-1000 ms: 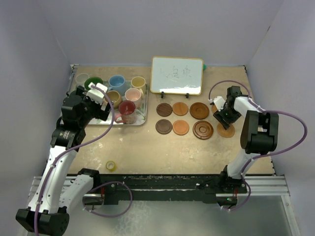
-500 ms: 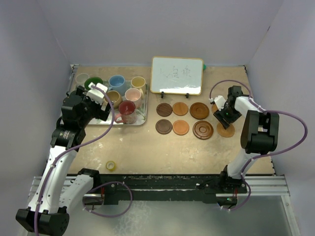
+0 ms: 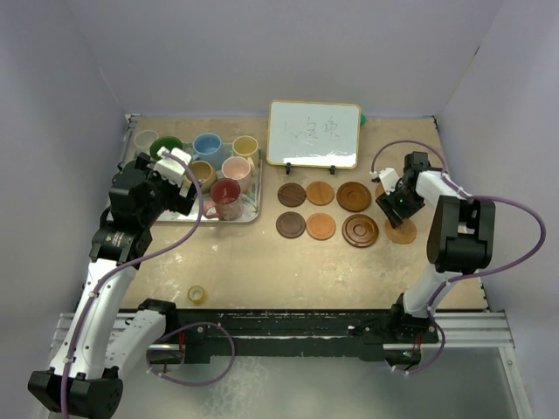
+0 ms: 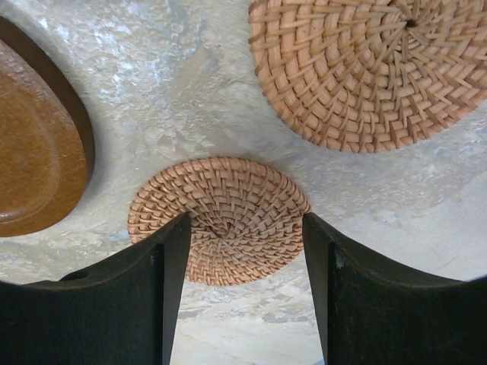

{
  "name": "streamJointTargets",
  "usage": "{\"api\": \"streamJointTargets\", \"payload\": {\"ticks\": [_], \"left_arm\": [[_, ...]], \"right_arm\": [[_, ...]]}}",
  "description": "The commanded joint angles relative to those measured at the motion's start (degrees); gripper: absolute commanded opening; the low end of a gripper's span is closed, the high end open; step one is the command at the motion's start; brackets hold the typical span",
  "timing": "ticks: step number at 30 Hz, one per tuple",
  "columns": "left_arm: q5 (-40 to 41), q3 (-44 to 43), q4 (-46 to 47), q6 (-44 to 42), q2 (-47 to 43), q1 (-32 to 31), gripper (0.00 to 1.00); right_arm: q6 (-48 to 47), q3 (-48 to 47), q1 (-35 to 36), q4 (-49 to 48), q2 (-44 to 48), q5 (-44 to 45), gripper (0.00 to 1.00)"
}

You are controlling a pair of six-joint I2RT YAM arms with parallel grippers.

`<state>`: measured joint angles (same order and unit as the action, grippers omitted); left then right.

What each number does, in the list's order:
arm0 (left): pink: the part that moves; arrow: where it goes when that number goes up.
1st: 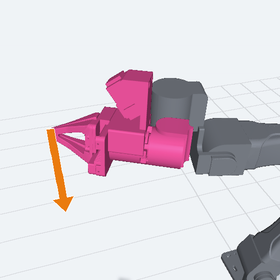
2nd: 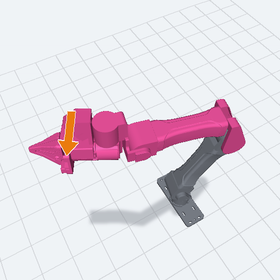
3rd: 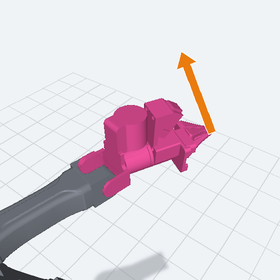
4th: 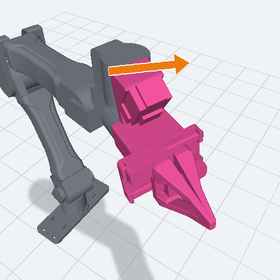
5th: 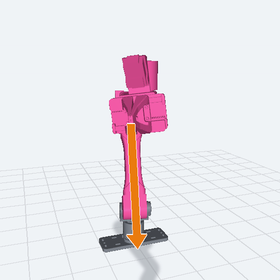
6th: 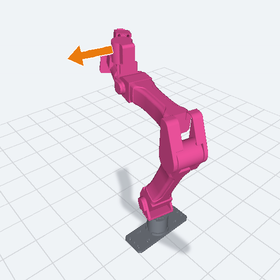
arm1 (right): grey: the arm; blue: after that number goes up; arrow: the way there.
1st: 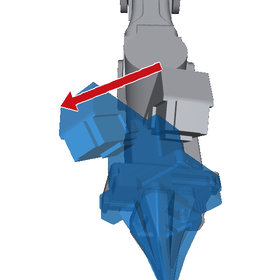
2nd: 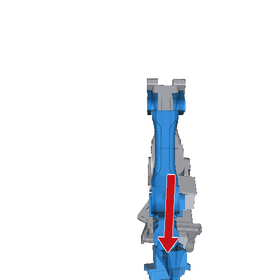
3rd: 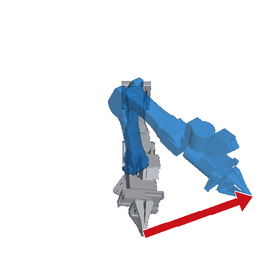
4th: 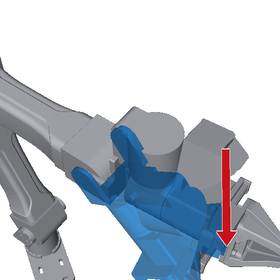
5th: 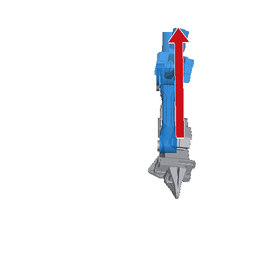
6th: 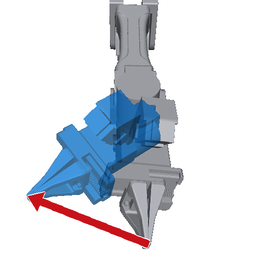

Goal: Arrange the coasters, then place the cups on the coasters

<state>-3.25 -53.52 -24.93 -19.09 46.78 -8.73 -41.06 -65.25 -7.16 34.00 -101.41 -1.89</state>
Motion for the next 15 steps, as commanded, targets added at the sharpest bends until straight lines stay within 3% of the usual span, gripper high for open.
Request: {"api": "streamJointTargets", "payload": {"ticks": [1,10,15], "left_arm": [[-0.9,-0.8,1.7,-0.7,-0.8,0.4,0.96],[-0.5,-1.0,1.5,-0.2,-1.0,0.4,0.96],[1.4,-1.2,1.9,0.9,-0.6,0.4,0.95]], "right_arm": [[1.3,-1.1,0.4,0.8,0.4,-3.7,0.63],[2.5,-2.8,0.4,4.3,5.0,-5.4,0.63],[5.4,-4.4,0.6,6.1,10.3,-5.6,0.68]]}}
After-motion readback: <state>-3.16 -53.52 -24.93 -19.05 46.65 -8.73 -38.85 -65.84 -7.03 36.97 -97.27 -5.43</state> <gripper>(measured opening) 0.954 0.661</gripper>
